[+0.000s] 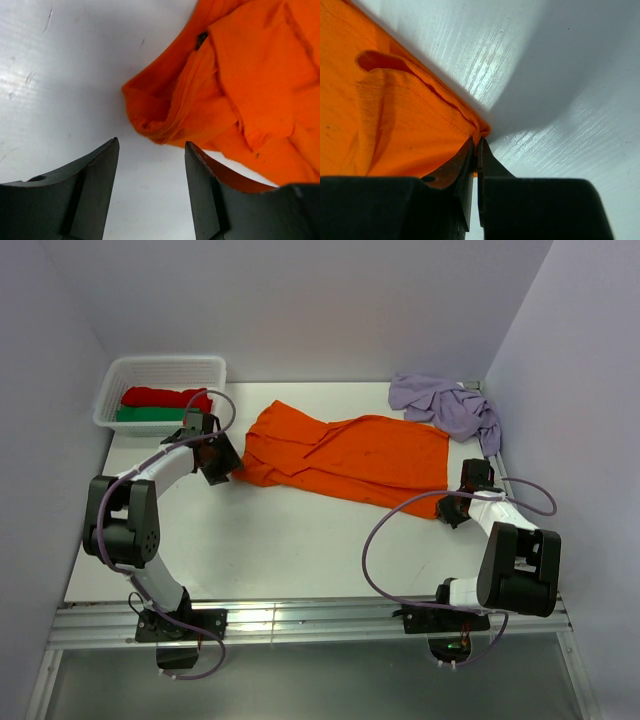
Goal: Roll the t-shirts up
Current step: Fold the tshirt
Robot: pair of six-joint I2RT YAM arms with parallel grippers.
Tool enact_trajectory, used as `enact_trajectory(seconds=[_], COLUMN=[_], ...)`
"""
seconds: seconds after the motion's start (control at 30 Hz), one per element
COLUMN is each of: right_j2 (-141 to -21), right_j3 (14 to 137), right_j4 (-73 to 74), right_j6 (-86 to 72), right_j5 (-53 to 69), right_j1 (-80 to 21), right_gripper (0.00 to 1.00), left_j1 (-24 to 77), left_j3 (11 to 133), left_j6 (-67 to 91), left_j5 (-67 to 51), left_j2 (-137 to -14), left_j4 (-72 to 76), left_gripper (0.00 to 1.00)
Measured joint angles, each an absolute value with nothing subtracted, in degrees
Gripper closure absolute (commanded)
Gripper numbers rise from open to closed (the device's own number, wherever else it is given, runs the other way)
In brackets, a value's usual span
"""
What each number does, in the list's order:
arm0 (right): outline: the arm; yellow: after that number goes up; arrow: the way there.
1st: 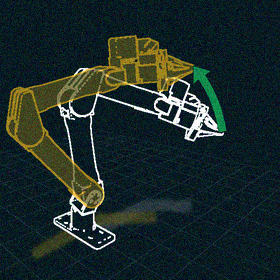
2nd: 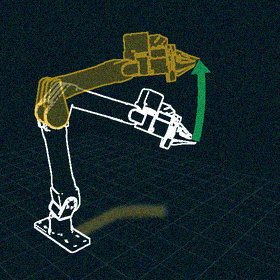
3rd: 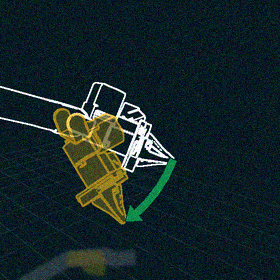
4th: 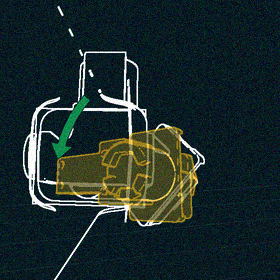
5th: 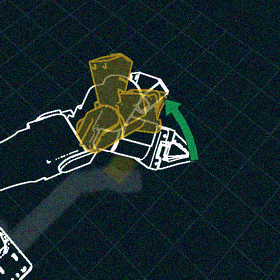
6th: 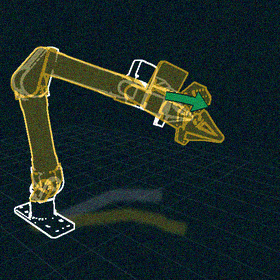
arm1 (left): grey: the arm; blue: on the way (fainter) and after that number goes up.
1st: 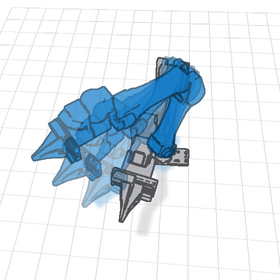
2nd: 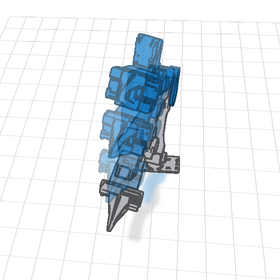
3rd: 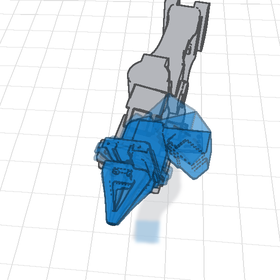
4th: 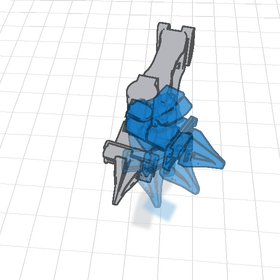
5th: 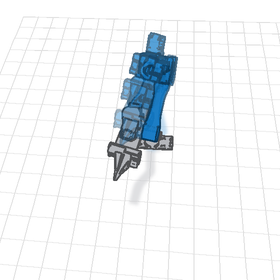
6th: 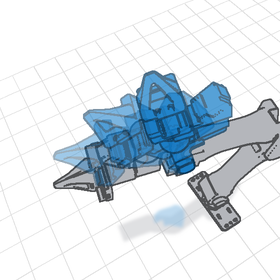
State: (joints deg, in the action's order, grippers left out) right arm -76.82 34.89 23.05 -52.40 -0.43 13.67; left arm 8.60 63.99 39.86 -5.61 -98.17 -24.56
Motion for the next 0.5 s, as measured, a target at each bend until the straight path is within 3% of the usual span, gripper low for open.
enact_trajectory(seconds=[0.27,0.37,0.4,0.47,0.5], right_j2=[-76.82,-76.82,-76.82,-76.82,-76.82], right_j3=[35.09,35.42,35.57,35.77,35.92], right_j4=[23.7,24.21,24.53,25.28,25.82], right_j6=[-51.59,-51.48,-51.4,-51.22,-51.09], right_j5=[-0.34,-0.36,-0.38,-0.4,-0.45], right_j1=[13.67,13.67,13.67,13.67,13.67], right_gripper=[0.94,0.97,0.99,1.0,1.0], left_j1=[9.19,10.17,10.57,11.14,11.35], left_j3=[62.04,61.91,61.8,61.76,61.78], left_j6=[42.0,43.09,43.33,44.03,44.29], left_j5=[-5.19,-4.05,-3.49,-2.09,-1.23], left_j2=[-98.61,-99.42,-99.74,-100.42,-100.9], left_j4=[-17.37,-15.68,-15.38,-15.2,-15.27], left_gripper=[0.45,0.62,0.8,0.99,1.0])
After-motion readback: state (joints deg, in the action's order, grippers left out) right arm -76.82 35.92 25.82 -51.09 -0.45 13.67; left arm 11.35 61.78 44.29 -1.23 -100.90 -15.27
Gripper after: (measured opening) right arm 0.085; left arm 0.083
